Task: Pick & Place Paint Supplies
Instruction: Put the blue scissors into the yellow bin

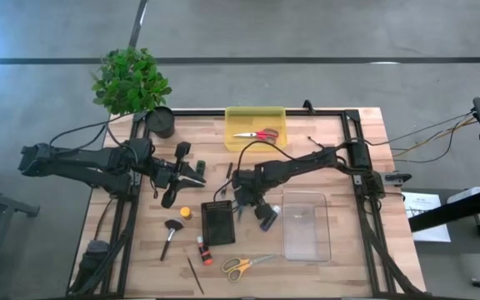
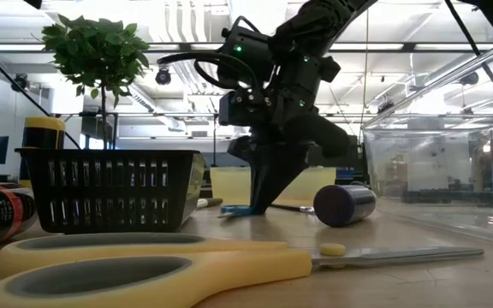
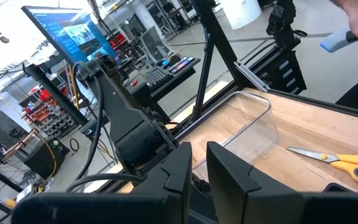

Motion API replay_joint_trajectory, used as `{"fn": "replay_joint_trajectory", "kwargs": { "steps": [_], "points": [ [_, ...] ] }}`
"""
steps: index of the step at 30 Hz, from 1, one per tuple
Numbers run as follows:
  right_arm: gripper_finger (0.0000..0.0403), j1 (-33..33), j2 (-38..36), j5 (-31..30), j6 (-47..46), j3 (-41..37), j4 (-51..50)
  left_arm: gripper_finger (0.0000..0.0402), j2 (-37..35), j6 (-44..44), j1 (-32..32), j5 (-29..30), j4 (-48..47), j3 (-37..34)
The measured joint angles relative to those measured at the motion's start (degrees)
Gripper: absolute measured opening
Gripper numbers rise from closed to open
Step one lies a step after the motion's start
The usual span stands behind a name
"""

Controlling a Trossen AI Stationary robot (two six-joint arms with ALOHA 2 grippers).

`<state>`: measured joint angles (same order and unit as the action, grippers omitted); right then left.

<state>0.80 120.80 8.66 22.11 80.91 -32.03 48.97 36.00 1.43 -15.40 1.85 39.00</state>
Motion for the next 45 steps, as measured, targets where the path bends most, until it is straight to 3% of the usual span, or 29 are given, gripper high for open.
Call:
{"fn": "replay_joint_trajectory", "kwargs": {
  "steps": [14,25,41,45],
  "points": [
    [0.0008,0.1,-3.4,-1.2,-1.1,1.7,-8.9,0.0057,0.0,0.0,0.0,0.0,0.0,0.0],
    [0.0007,-0.9,-7.8,-9.8,-2.2,1.9,-9.7,0.0057,0.0,-0.1,0.0,0.0,0.0,0.0],
    [0.0007,-14.6,-19.2,-17.6,-2.5,2.0,-4.7,0.0057,0.0,-0.2,0.0,0.0,0.0,0.0],
    [0.0007,-19.3,-18.6,-14.6,-2.7,2.1,-5.3,0.0057,0.0,-0.3,0.0,0.0,0.0,0.0]
  ]
}}
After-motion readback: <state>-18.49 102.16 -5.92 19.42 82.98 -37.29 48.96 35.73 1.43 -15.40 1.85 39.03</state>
